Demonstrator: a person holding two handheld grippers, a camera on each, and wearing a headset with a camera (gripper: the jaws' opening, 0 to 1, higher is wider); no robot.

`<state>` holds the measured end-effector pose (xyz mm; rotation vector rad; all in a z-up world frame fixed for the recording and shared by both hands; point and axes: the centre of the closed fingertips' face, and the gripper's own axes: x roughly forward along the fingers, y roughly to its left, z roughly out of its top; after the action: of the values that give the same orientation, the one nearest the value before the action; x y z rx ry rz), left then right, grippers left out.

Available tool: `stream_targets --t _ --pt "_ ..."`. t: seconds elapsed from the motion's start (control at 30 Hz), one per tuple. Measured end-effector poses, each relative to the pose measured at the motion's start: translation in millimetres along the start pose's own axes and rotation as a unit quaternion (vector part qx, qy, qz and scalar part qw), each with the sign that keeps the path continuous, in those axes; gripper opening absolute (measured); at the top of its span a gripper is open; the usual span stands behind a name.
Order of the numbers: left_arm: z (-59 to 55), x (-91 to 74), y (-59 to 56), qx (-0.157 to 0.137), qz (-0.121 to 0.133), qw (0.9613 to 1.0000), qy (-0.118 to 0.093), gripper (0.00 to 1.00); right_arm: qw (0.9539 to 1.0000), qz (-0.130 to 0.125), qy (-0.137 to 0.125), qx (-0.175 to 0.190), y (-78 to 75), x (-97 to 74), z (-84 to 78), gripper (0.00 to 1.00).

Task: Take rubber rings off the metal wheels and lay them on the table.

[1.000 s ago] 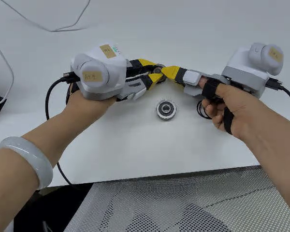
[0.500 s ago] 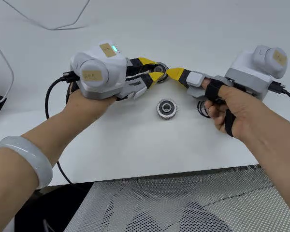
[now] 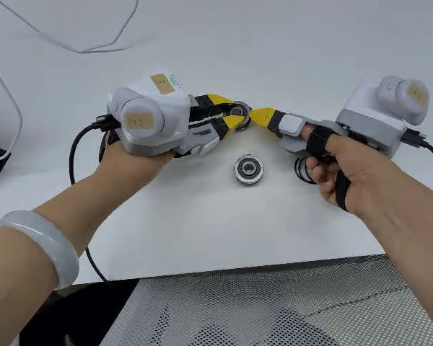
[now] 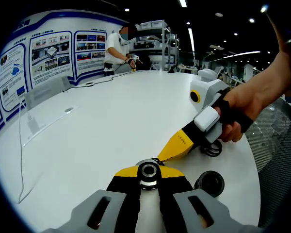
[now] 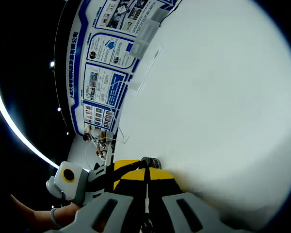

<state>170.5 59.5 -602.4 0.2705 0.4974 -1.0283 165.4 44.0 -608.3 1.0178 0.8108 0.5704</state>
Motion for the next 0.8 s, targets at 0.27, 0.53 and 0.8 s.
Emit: stream_targets --t 0.27,0.53,0.8 --pt "0.0 0.0 -0.1 -0.002 0.001 1.0000 0.001 0.13 0.9999 0.003 0.005 -0.008 7.2 1.0 -1.5 0.01" --pt "-0.2 0.2 -0.1 -0.002 -0.001 1.0000 0.000 0.13 0.9997 0.012 0.013 -0.016 15.1 0.8 -3.1 0.01" --pt "1.2 0.0 -1.3 0.001 -0.004 1.0000 0.001 0.13 0.9988 0.032 0.024 -0.028 25.1 -1.7 -7.5 0.01"
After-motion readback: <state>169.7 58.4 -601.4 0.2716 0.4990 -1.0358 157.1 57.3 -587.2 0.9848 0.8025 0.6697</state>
